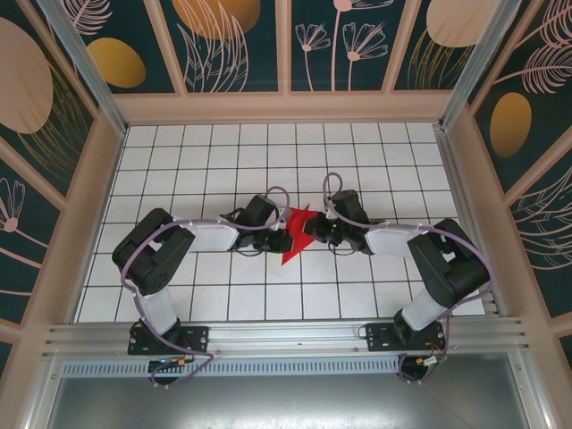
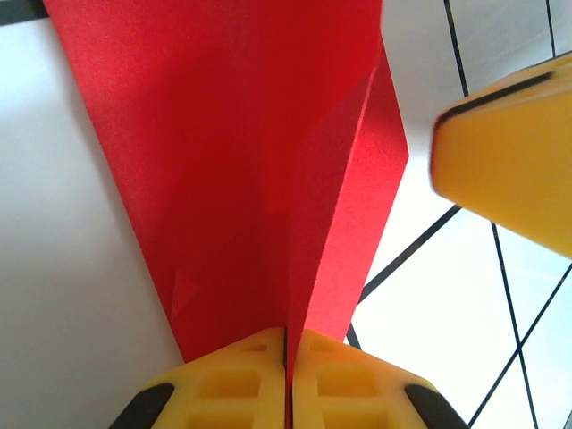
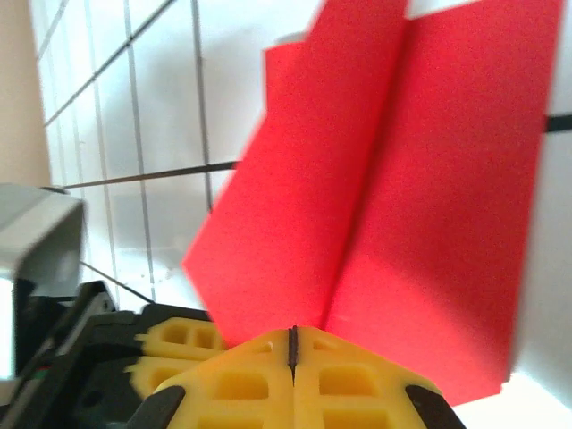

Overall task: Fold a paper plane with a square sheet of paper (pick it up from the middle)
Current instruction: Fourth fold the wing at the center of the table.

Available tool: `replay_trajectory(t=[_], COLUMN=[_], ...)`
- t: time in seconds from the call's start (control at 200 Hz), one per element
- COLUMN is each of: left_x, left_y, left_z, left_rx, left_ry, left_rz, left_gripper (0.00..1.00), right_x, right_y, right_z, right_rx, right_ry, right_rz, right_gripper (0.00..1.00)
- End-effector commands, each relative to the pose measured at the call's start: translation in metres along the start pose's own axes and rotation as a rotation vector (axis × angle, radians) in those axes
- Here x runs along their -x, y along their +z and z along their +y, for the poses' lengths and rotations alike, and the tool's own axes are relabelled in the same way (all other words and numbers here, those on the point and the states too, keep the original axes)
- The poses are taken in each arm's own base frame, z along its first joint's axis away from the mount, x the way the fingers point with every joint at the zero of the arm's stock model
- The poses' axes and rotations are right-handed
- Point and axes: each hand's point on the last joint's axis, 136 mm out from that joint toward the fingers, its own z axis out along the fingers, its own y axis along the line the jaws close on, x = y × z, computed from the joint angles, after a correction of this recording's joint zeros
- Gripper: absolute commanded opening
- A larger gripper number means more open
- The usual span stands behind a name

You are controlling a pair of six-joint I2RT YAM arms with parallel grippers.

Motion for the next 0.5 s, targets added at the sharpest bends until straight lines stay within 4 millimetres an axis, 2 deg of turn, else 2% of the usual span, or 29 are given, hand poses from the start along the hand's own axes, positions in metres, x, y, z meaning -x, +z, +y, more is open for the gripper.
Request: replay_trajectory(t=[0.0, 0.26, 0.495], left_x=[0.000, -0.004, -0.006], left_y=[0.003, 0.005, 0.008], left_z=[0.001, -0.003, 0.000], left_rx=[-0.011, -0.101, -0.144], left_ry=[-0.005, -0.039, -0.068], left_rz=[0.017, 0.023, 0.048], left_gripper=[0.09, 0.09, 0.10], right_x=[0.002, 0.010, 0.014], right_y=[-0.001, 0.012, 0.023], right_z=[0.022, 0.033, 0.013], right_rx=[0.084, 0.157, 0.080], right_ry=[-0.025, 0.003, 0.053], right_rz=[-0.002, 0.001, -0.016], right_gripper=[0.04, 0.02, 0.01])
